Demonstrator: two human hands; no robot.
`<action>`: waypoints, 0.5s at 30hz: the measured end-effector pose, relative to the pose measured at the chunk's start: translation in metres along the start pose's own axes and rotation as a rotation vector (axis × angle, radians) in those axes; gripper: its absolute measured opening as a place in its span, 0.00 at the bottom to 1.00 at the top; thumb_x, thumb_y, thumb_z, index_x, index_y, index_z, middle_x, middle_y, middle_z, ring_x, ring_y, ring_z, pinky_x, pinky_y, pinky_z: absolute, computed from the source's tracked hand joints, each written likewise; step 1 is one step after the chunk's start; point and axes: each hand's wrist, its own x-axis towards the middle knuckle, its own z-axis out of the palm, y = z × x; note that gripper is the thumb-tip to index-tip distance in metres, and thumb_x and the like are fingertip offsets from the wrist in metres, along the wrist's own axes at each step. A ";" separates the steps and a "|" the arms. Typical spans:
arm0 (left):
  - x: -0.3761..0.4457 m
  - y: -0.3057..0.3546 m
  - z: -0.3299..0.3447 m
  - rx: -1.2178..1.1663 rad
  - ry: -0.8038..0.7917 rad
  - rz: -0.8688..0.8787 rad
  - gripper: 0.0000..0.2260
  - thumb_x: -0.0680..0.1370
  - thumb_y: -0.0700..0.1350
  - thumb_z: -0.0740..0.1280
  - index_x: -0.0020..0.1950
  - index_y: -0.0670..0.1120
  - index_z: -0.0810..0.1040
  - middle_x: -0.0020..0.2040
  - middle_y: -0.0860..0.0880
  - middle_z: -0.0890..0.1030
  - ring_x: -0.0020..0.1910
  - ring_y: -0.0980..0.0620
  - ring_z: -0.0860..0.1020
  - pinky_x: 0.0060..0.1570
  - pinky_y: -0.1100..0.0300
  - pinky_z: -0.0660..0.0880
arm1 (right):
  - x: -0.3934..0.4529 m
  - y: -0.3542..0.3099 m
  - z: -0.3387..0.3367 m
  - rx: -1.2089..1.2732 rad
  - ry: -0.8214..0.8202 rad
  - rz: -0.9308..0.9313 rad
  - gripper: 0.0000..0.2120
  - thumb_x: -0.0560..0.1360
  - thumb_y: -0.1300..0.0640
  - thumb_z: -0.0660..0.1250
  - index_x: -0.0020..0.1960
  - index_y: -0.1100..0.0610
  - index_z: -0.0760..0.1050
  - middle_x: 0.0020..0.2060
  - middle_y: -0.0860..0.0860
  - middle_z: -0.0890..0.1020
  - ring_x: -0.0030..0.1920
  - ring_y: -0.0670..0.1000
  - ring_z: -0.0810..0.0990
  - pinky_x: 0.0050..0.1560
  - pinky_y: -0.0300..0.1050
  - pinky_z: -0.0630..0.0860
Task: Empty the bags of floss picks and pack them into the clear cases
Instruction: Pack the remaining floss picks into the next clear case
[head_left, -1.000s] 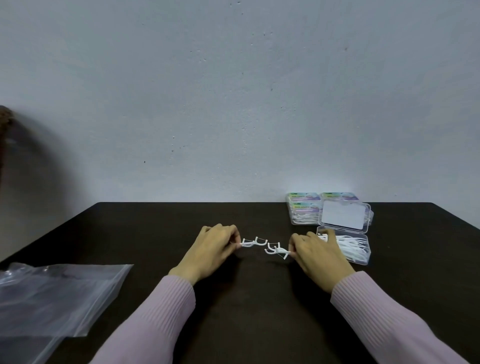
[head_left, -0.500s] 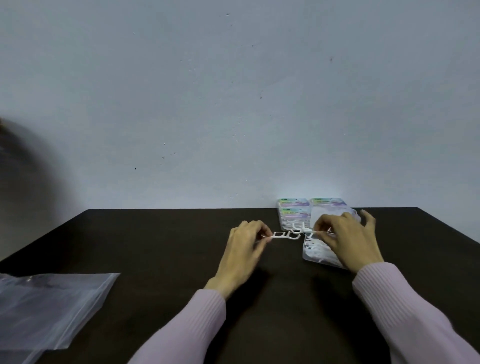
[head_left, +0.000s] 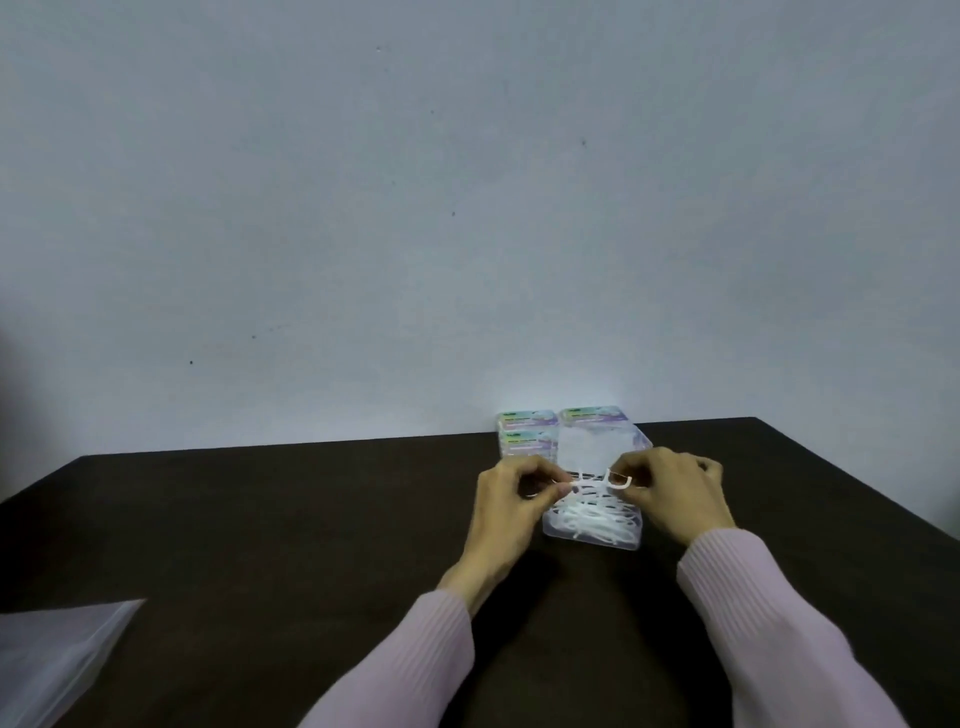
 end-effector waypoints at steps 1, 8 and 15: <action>0.002 0.000 0.002 -0.014 -0.022 -0.015 0.03 0.72 0.39 0.73 0.42 0.46 0.83 0.40 0.55 0.83 0.39 0.62 0.79 0.42 0.69 0.75 | 0.001 0.001 0.002 0.029 -0.018 0.002 0.07 0.76 0.52 0.65 0.53 0.44 0.77 0.47 0.43 0.77 0.55 0.46 0.74 0.67 0.49 0.57; 0.010 -0.003 0.013 0.055 -0.041 -0.005 0.03 0.72 0.40 0.73 0.42 0.48 0.83 0.40 0.55 0.83 0.41 0.60 0.79 0.44 0.66 0.76 | 0.008 0.017 0.008 0.416 0.183 0.233 0.08 0.76 0.63 0.62 0.45 0.53 0.77 0.48 0.52 0.81 0.47 0.50 0.78 0.47 0.44 0.72; 0.011 -0.008 0.017 0.077 0.050 -0.049 0.05 0.77 0.48 0.67 0.51 0.50 0.79 0.51 0.55 0.79 0.50 0.62 0.76 0.45 0.72 0.72 | 0.017 0.023 0.020 0.799 0.097 0.518 0.12 0.79 0.57 0.59 0.59 0.61 0.72 0.49 0.56 0.78 0.47 0.52 0.76 0.57 0.53 0.75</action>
